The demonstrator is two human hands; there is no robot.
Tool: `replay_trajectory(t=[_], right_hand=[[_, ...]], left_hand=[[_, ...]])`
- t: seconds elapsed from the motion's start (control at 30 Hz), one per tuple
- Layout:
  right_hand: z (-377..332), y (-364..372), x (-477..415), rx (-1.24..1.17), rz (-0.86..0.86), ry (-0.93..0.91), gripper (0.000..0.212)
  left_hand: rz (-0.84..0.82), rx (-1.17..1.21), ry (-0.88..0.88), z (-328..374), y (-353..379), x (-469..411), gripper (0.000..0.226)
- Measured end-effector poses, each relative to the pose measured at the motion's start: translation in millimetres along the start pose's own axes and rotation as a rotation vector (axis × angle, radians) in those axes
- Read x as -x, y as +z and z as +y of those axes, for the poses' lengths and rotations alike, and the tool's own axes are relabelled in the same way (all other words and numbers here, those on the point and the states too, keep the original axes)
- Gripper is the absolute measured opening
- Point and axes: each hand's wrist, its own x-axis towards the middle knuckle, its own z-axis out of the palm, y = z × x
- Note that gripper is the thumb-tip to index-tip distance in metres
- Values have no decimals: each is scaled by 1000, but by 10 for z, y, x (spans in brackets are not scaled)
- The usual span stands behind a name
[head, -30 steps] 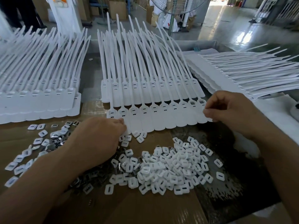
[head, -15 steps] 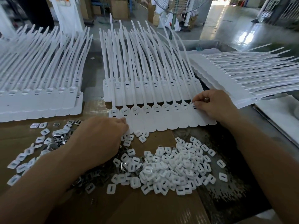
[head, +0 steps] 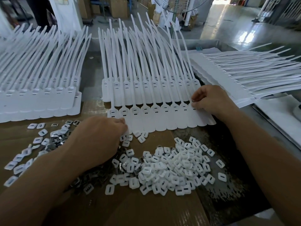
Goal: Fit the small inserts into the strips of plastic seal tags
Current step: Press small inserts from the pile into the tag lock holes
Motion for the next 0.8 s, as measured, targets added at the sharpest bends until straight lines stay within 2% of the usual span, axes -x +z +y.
replay_trajectory(t=[0.2,0.4,0.5,0.57,0.7,0.8], right_hand=[[-50,-1,-38,16,-8,51,26],[25,-11,116,48,47,-47,8],[18,-83,282,33,68,-100,11],[4,-150,422,55,-6,-152,18],[-41,-199,664,131,-271,-146,17],[-96,-141,743,233,-343,-134,13]], left_hand=[[3,5,-16,7,-11,14,47],[-5,3,-3,2,-6,21,45],[0,0,-3,-6,14,39,44],[9,3,-11,-5,13,22,45],[4,19,-16,-2,-1,14,46],[1,16,-7,3,-5,27,44]])
